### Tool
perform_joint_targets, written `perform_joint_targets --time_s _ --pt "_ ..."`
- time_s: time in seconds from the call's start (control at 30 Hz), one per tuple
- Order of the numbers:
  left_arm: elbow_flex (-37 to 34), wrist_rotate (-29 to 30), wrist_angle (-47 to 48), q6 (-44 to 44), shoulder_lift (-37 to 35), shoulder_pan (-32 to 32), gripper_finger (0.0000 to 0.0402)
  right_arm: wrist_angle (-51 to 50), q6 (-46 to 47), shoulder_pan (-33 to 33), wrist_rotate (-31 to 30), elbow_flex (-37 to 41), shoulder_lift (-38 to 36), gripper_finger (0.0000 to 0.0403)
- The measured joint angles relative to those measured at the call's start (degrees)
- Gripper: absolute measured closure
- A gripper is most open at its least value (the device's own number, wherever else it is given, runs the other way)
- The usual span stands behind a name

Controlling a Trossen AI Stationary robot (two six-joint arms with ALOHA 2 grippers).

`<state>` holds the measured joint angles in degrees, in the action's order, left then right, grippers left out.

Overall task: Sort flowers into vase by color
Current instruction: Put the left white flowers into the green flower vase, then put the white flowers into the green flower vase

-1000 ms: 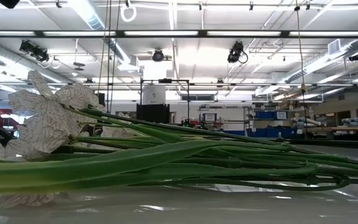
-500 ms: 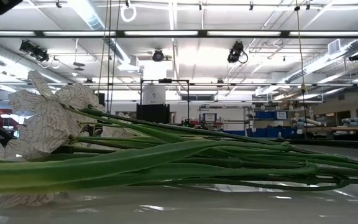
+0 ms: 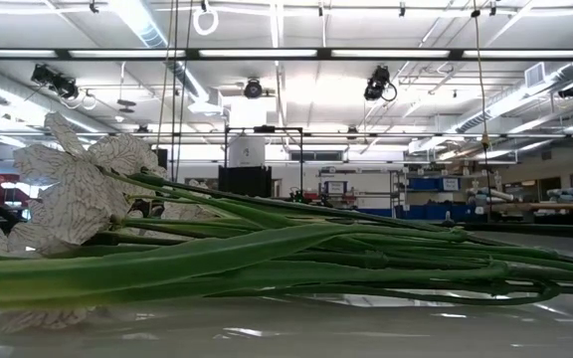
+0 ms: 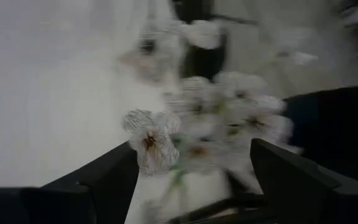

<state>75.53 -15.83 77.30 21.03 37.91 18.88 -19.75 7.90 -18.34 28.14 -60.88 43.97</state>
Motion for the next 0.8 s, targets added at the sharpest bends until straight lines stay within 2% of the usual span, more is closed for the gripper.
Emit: perform_joint_targets --time_s 0.07,0.17,0.23,0.43,0.57,0.67,0.8 --pt "2.58 5.89 3.22 -2.99 1.41 0.02 0.0099 0.00 0.00 -0.01 0.01 0.01 0.02 0.0252" --pt "7.53 18.83 8.07 -4.14 3.64 0.00 0.0110 0.00 0.00 -0.01 0.02 0.00 0.00 0.0252" --pt "10.66 24.15 10.13 -3.86 5.01 0.00 0.0117 0.00 0.00 0.01 0.00 0.00 0.02 0.0252" --pt "15.62 31.26 6.34 3.62 8.47 0.00 0.0135 0.00 0.00 0.00 0.01 0.00 0.01 0.0252" --pt "14.29 40.55 3.02 7.93 11.86 -0.05 0.0149 0.00 0.00 -0.01 0.00 0.02 0.02 0.0252" --pt "14.01 46.02 -3.40 8.84 16.44 -0.26 0.0159 0.00 0.00 0.01 0.02 0.00 0.02 0.0252" --pt "14.01 47.25 -15.02 7.55 24.10 -2.82 0.0169 -0.01 0.00 0.01 0.01 0.00 0.02 0.0252"
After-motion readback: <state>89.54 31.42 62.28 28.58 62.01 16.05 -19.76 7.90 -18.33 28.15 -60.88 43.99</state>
